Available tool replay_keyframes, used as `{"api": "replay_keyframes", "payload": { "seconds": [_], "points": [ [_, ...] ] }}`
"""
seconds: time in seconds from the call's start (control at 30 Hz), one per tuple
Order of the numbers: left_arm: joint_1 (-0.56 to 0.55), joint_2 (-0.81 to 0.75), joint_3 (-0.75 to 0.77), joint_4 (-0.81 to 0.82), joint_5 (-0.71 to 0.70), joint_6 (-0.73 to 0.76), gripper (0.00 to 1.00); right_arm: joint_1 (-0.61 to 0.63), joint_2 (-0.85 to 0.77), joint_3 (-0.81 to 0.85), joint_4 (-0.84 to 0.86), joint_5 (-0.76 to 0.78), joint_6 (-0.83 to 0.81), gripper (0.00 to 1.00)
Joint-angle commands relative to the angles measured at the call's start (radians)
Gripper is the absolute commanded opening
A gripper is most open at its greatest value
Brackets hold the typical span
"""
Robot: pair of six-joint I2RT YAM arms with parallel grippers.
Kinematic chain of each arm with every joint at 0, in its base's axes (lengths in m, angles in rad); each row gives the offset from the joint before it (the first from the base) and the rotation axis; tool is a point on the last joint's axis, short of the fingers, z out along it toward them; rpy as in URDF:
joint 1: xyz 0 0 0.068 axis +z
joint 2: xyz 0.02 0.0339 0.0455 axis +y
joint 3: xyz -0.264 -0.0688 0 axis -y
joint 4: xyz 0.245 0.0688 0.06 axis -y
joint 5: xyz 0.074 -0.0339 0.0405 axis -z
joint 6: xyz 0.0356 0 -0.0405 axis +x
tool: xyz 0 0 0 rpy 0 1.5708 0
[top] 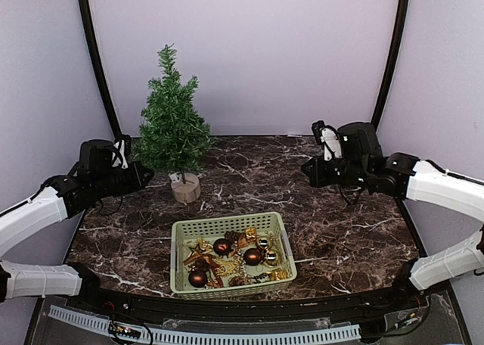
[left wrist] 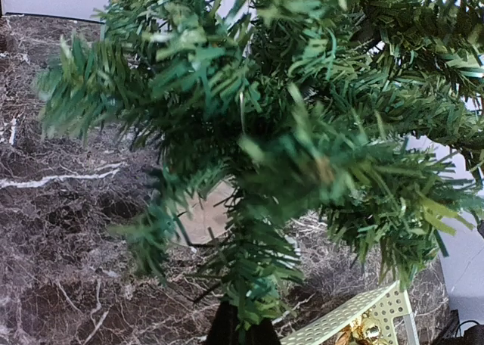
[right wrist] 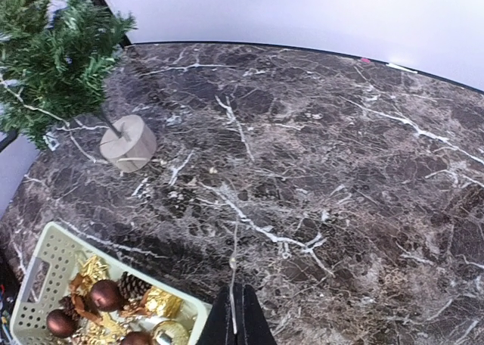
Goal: Decorate the small christmas tree
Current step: Wrap the side of the string light in the gap of the branches.
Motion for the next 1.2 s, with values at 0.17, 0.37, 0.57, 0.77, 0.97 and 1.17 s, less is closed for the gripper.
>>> {"api": "replay_keyframes", "payload": {
  "seconds": [0.17, 0.37, 0.57, 0.77, 0.97, 1.17],
  "points": [
    [0.213, 0.102, -0.013, 0.179, 0.277, 0.135, 0.0, -0.008, -0.151, -0.043, 0.064, -0.279, -0.032, 0.0],
    [0.316, 0.21, 0.013, 0.291, 0.398, 0.219, 0.0, -0.008, -0.113, -0.02, 0.082, -0.213, 0.014, 0.0],
    [0.377, 0.329, 0.085, 0.384, 0.492, 0.258, 0.0, -0.005, -0.011, 0.002, 0.164, -0.162, 0.091, 0.0],
    [0.403, 0.413, 0.131, 0.494, 0.482, 0.265, 0.07, 0.009, 0.047, 0.03, 0.234, -0.154, 0.116, 0.0],
    [0.403, 0.38, 0.162, 0.425, 0.39, 0.284, 0.48, 0.019, 0.076, 0.05, 0.242, -0.144, 0.113, 0.0],
    [0.373, 0.178, 0.045, 0.33, 0.305, 0.197, 0.68, 0.021, 0.077, 0.046, 0.249, -0.138, 0.106, 0.0]
  ]
}}
